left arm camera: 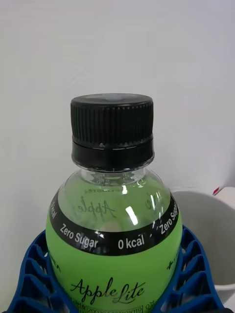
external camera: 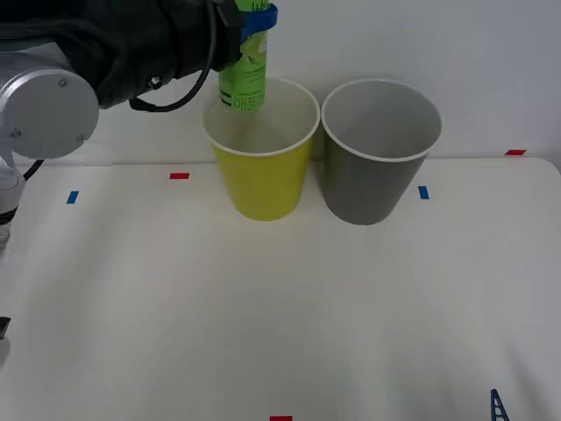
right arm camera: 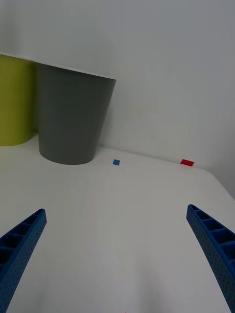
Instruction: Put cans in the gray bin and PET bottles in the light green bin.
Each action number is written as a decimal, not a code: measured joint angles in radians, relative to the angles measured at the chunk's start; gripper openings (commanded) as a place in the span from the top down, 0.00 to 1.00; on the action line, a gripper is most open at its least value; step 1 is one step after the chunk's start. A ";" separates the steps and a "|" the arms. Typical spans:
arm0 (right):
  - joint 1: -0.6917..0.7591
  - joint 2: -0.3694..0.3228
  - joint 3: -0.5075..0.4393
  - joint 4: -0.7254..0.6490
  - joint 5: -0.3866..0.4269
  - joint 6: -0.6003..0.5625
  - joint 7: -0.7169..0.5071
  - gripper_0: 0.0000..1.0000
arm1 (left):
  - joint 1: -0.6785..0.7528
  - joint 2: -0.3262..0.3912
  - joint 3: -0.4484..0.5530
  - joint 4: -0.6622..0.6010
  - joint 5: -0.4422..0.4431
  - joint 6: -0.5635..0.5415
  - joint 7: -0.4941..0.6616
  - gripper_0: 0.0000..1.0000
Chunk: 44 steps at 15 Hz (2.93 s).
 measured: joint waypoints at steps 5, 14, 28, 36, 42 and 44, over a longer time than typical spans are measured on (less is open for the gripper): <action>0.000 0.000 0.000 0.000 0.000 0.000 0.000 0.00 | 0.000 -0.010 -0.082 0.162 -0.004 -0.224 0.002 1.00; 0.000 0.000 0.000 0.000 0.000 0.000 0.000 0.00 | 0.000 -0.066 -0.120 0.280 -0.052 -0.387 -0.005 1.00; 0.000 0.000 0.000 0.000 0.000 0.000 0.000 0.00 | 0.009 -0.033 -0.121 0.265 -0.101 -0.468 -0.029 0.00; 0.000 0.000 0.000 0.000 0.000 0.000 0.000 0.00 | 0.441 0.017 0.036 -0.176 -0.121 -0.499 -0.033 0.00; 0.000 0.000 0.000 0.000 0.000 0.000 0.000 0.00 | 0.839 0.018 0.083 -0.340 -0.152 -0.546 -0.062 0.00; 0.000 0.000 0.000 0.000 0.000 0.000 0.000 0.00 | 0.929 0.016 0.085 -0.368 -0.155 -0.553 -0.072 0.00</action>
